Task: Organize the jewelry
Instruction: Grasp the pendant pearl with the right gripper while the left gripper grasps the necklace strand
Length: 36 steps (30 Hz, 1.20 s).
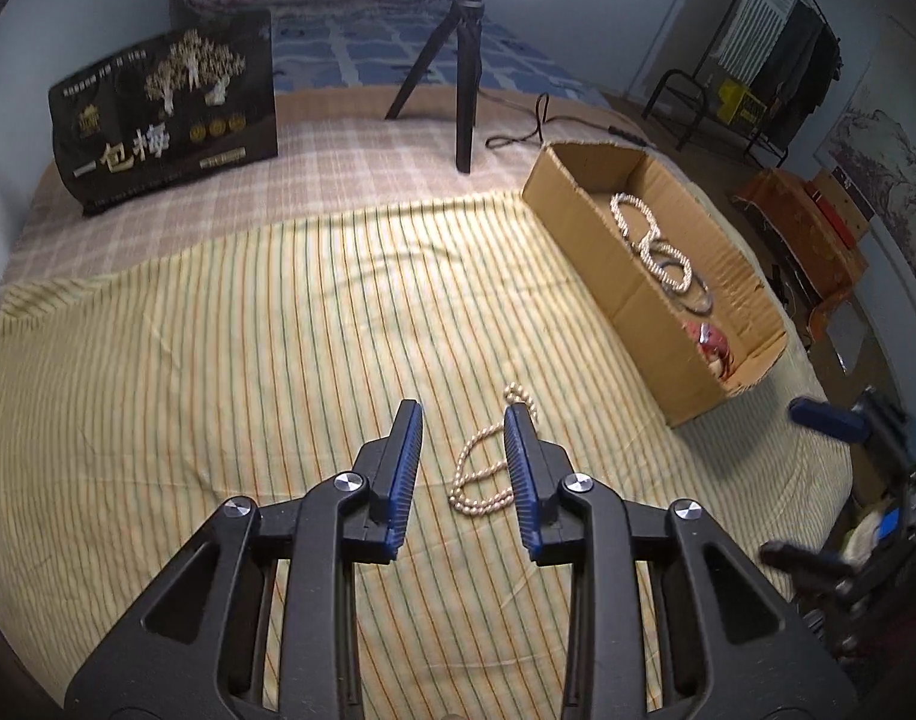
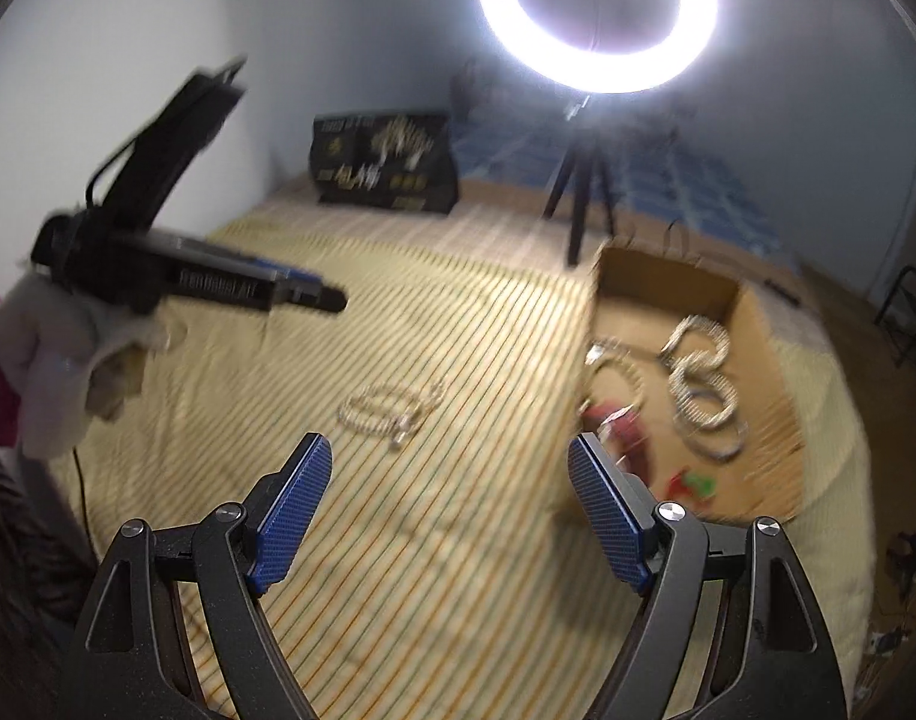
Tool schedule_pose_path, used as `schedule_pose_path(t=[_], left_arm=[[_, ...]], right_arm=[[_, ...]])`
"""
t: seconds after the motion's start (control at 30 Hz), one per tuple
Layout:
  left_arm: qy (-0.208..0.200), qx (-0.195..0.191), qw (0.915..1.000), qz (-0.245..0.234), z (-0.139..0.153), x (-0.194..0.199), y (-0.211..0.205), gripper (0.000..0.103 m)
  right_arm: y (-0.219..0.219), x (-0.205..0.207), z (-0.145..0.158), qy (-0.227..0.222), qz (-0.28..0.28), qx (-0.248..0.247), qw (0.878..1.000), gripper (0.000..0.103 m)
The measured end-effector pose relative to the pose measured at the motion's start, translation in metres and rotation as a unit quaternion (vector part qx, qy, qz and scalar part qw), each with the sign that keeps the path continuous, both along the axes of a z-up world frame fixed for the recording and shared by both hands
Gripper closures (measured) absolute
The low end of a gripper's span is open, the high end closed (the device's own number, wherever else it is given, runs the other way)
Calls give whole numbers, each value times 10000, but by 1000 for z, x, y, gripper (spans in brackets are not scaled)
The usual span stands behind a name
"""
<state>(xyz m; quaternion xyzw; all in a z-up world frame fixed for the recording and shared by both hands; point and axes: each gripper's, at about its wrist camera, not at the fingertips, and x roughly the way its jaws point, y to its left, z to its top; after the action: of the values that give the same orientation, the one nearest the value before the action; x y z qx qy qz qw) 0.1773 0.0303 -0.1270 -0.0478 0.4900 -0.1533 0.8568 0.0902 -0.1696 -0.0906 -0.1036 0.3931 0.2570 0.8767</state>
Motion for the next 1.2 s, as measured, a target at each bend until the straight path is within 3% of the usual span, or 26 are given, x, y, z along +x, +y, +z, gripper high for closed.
schedule_pose_path(t=[0.07,0.2,0.4,0.53,0.8,1.07,1.2], left_arm=[[124,2,9999,-62,-8,2,-2,81],[289,111,9993,-220,-22,5,-9,81],[611,48,9975,-340,-43,15,-14,82],[764,-7,9965,-353,-52,25,-15,85],[1017,3,9929,-613,-68,33,-25,86],[1018,143,9925,-667,-76,32,-30,86],[928,351,9927,-692,-80,33,-34,93]], right_arm=[[5,1,-12,193,92,-55,9998,22],[11,6,-28,489,240,-42,9985,33],[28,13,-46,895,546,-9,9945,60],[37,21,-58,1101,661,15,9917,70],[47,32,-69,1192,677,-42,9906,77],[51,47,-80,1245,580,-83,9905,81],[52,51,-87,1290,572,-136,9899,81]])
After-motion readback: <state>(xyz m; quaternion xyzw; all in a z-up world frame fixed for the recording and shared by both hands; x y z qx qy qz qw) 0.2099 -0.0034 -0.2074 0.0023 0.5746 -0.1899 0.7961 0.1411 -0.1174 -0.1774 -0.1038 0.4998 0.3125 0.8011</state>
